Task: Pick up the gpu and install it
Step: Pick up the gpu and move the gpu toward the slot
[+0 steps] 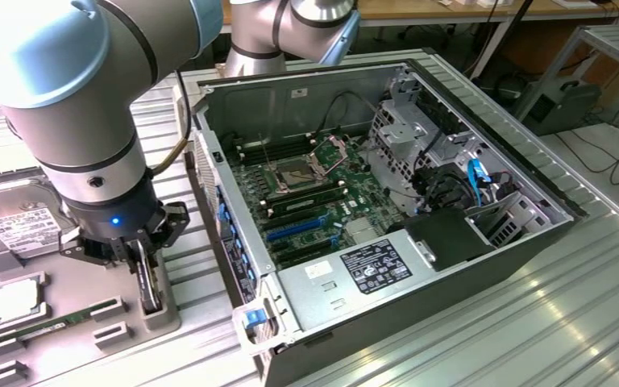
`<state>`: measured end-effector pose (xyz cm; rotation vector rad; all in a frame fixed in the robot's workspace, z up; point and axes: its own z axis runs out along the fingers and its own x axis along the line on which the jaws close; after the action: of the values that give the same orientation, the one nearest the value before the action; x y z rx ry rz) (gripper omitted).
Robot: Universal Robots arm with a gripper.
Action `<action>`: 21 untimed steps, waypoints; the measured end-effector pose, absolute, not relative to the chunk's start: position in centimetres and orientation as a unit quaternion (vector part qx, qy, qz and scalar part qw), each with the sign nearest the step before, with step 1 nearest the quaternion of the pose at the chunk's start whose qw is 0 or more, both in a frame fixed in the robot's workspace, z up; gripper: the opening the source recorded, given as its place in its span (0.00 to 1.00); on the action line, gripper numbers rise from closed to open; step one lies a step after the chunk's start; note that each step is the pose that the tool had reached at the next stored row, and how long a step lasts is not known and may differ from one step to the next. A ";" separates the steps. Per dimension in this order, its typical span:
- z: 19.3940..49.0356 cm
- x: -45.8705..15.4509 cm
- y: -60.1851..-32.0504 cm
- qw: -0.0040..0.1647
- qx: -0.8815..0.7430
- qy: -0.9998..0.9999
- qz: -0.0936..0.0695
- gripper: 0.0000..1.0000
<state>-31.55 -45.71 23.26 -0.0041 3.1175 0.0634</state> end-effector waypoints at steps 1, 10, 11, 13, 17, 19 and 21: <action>23.3 -31.5 -45.7 0.012 -0.001 1.000 0.020 0.27; 23.8 -31.5 -45.7 0.012 -0.001 1.000 0.020 0.27; 23.9 -31.5 -45.7 0.012 -0.001 1.000 0.020 0.27; 24.2 -31.5 -45.7 0.012 -0.001 1.000 0.020 0.27; 24.3 -31.5 -45.7 0.012 -0.001 1.000 0.020 0.27; 24.3 -31.5 -45.7 0.012 -0.001 1.000 0.020 0.27; 24.3 -31.5 -45.7 0.012 -0.001 1.000 0.020 0.27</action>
<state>-31.55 -45.71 24.29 -0.0042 3.1177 0.0614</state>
